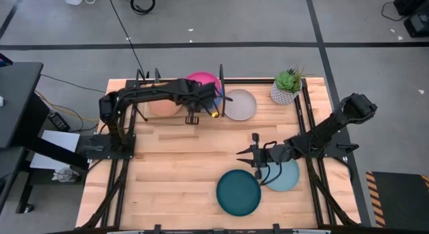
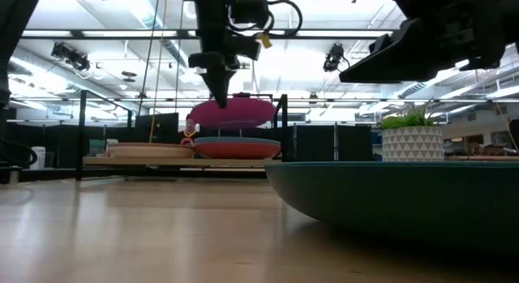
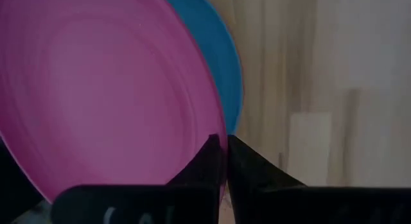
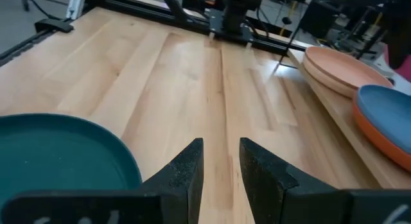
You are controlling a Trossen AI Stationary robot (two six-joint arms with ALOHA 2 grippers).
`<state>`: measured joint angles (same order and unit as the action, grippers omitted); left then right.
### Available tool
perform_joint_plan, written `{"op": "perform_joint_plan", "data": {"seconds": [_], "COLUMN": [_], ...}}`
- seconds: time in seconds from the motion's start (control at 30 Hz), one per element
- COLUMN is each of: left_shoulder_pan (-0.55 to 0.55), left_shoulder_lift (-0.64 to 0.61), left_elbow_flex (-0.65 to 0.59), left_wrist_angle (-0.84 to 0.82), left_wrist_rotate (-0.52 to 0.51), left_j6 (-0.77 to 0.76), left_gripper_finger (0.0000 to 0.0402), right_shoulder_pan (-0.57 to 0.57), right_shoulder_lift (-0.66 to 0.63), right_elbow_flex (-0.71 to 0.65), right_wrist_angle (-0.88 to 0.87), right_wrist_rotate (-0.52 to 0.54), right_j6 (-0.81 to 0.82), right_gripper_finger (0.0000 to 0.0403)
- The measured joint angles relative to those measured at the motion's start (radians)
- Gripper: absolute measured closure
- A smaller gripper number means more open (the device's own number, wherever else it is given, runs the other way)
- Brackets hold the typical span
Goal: Place and stack plates onto a shelf
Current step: Stack the purple plate on top of the brown plate, then stack the green plate on top of the purple plate
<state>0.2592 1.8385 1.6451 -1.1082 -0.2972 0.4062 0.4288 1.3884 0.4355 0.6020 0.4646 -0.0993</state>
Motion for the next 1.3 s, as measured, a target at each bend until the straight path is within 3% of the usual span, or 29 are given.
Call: {"op": "perform_joint_plan", "data": {"seconds": [0.27,0.47,0.8,0.93,1.07,1.3], "left_shoulder_pan": [0.005,0.007,-0.015,-0.089,-0.204,-0.440], "left_shoulder_lift": [0.061,0.112,0.113,0.111,0.110,0.118], "left_elbow_flex": [0.000,-0.001,0.014,0.050,0.051,0.011], "left_wrist_angle": [0.046,0.025,-0.012,-0.028,0.013,0.171], "left_wrist_rotate": [0.038,-0.015,-0.018,-0.004,0.098,0.136], "left_j6": [0.025,0.022,-0.053,-0.082,-0.089,-0.055], "left_gripper_finger": [0.0387,0.0383,0.0255,0.0236,0.0240,0.0246], "right_shoulder_pan": [0.064,0.096,0.113,0.113,0.113,0.113], "right_shoulder_lift": [0.000,0.000,0.000,0.000,0.000,0.000], "right_elbow_flex": [0.000,0.000,0.000,0.000,0.000,0.000], "right_wrist_angle": [-0.011,-0.013,-0.024,-0.027,-0.039,-0.068], "right_wrist_rotate": [0.096,0.139,0.172,0.172,0.173,0.175], "right_j6": [0.029,0.045,0.054,0.054,0.054,0.053], "right_gripper_finger": [0.0296,0.0296,0.0296,0.0296,0.0296,0.0296]}}
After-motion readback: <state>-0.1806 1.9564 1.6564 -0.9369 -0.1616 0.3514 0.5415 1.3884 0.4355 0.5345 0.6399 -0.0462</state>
